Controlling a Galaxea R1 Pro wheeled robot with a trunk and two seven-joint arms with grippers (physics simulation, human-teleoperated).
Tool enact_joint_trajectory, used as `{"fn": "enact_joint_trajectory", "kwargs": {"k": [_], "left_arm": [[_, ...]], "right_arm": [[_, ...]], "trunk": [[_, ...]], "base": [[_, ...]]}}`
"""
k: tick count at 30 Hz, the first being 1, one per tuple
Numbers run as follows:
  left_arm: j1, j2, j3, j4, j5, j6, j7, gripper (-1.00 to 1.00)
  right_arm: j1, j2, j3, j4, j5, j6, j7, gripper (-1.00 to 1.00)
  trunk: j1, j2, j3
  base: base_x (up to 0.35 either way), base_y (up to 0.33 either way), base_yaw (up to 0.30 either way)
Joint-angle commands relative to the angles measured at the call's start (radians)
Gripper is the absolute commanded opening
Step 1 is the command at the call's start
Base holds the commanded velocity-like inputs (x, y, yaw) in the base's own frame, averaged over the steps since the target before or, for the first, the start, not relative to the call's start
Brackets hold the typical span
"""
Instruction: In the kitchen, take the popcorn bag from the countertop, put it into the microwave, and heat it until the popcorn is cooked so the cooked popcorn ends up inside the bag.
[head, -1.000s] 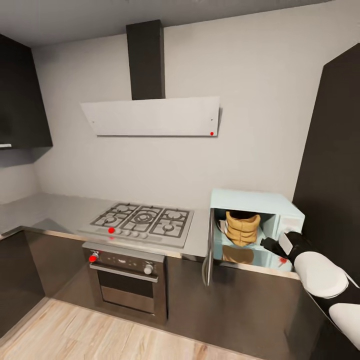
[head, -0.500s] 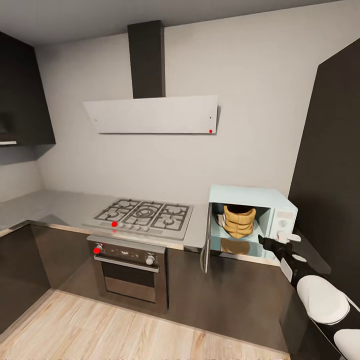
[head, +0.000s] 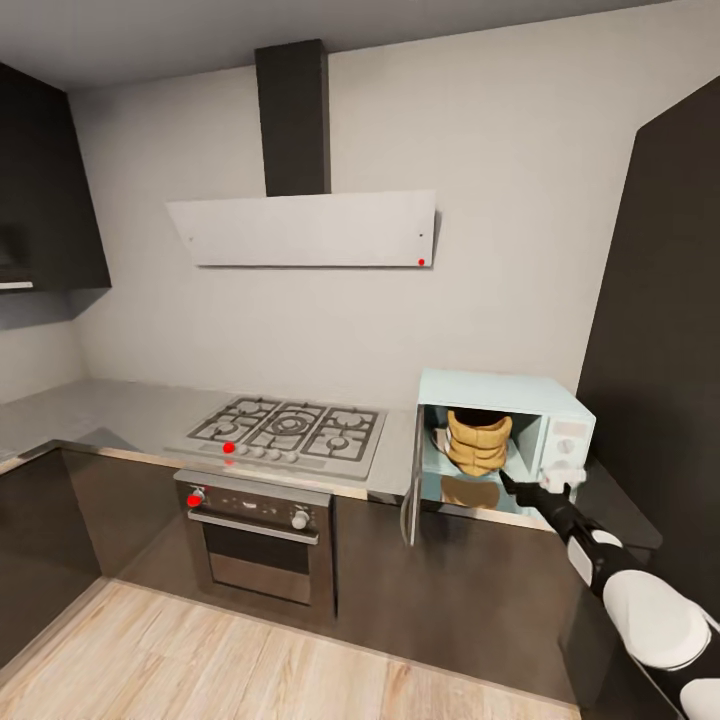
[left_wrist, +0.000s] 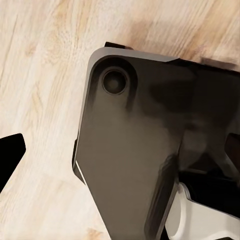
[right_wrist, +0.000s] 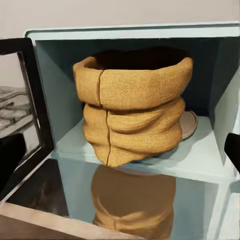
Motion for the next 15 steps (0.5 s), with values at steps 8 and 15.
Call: {"fn": "enact_joint_trajectory", "kwargs": {"k": [8, 15], "left_arm": [[0.000, 0.001, 0.003, 0.000, 0.000, -0.001, 0.002, 1.00], [0.000, 0.001, 0.004, 0.000, 0.000, -0.001, 0.002, 1.00]], "right_arm": [[0.005, -0.019, -0.009, 0.072, 0.007, -0.072, 0.006, 1.00], [0.006, -0.018, -0.009, 0.085, 0.006, -0.078, -0.150, 1.00]], "trunk": [[0.000, -0.001, 0.000], [0.000, -0.001, 0.000]], "base": [[0.090, 0.147, 0.000], [0.030, 0.029, 0.000]]}}
